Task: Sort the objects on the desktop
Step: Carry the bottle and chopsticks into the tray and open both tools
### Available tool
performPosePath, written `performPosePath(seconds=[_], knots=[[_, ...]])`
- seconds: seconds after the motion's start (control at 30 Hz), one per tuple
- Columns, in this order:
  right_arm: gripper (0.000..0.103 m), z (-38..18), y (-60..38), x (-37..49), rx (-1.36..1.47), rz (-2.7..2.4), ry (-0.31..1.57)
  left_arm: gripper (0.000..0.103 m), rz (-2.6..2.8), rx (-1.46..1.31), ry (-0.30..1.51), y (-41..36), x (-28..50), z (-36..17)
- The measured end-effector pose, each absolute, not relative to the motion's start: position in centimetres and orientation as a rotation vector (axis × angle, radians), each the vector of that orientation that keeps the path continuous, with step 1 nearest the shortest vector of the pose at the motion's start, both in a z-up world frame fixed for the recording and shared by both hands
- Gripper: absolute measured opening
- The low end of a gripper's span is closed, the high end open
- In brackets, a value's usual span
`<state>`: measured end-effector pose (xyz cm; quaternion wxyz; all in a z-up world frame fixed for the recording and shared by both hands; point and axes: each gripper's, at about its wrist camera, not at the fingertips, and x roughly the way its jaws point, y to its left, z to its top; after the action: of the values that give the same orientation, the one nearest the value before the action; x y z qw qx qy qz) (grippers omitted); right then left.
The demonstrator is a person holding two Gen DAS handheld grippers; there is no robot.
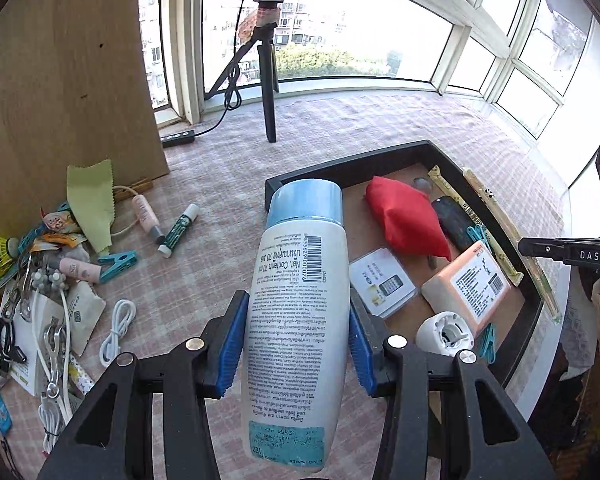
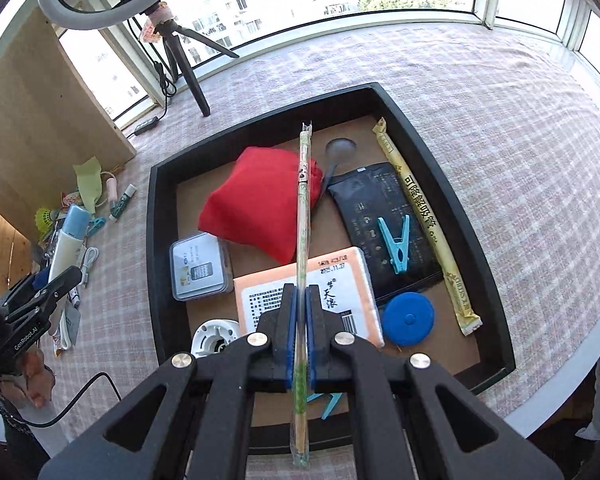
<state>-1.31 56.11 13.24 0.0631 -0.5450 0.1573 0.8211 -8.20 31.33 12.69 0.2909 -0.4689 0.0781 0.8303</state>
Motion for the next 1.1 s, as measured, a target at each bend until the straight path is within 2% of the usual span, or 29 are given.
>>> performPosePath(seconds=[0.17,0.27,0.3,0.33,0.4,0.43,0.77,1.1], knots=[[0.005,13.1,58.5,-0.6,-1.619,2.445,0.472,0.044,2.175,-1.200,0.248,37.1,-7.3,13.7],[0.007,13.2,59.0,-0.6,-1.599,2.461,0.451,0.048,2.158,-1.193,0.270,40.1,-7.0,13.9],[0.015,13.2,59.1,-0.7,-1.598,2.453,0.449,0.053,2.153,-1.193,0.303,40.9,-6.8,13.8],[0.027,13.2,59.1,-0.7,-1.597,2.443,0.453,0.053,2.155,-1.183,0.318,41.3,-6.5,13.9],[0.035,13.5,58.8,-0.7,-1.584,2.450,0.458,0.053,2.160,-1.162,0.332,41.3,-5.9,14.0],[0.035,13.5,58.6,-0.8,-1.582,2.455,0.452,0.053,2.155,-1.159,0.340,41.0,-5.7,14.1],[0.035,13.7,52.9,-3.3,-1.642,2.549,0.442,0.053,2.267,-1.207,0.305,33.1,-7.2,14.6],[0.035,12.3,44.3,-7.5,-1.778,2.655,0.372,0.053,2.458,-1.358,0.159,19.1,-9.9,12.6]])
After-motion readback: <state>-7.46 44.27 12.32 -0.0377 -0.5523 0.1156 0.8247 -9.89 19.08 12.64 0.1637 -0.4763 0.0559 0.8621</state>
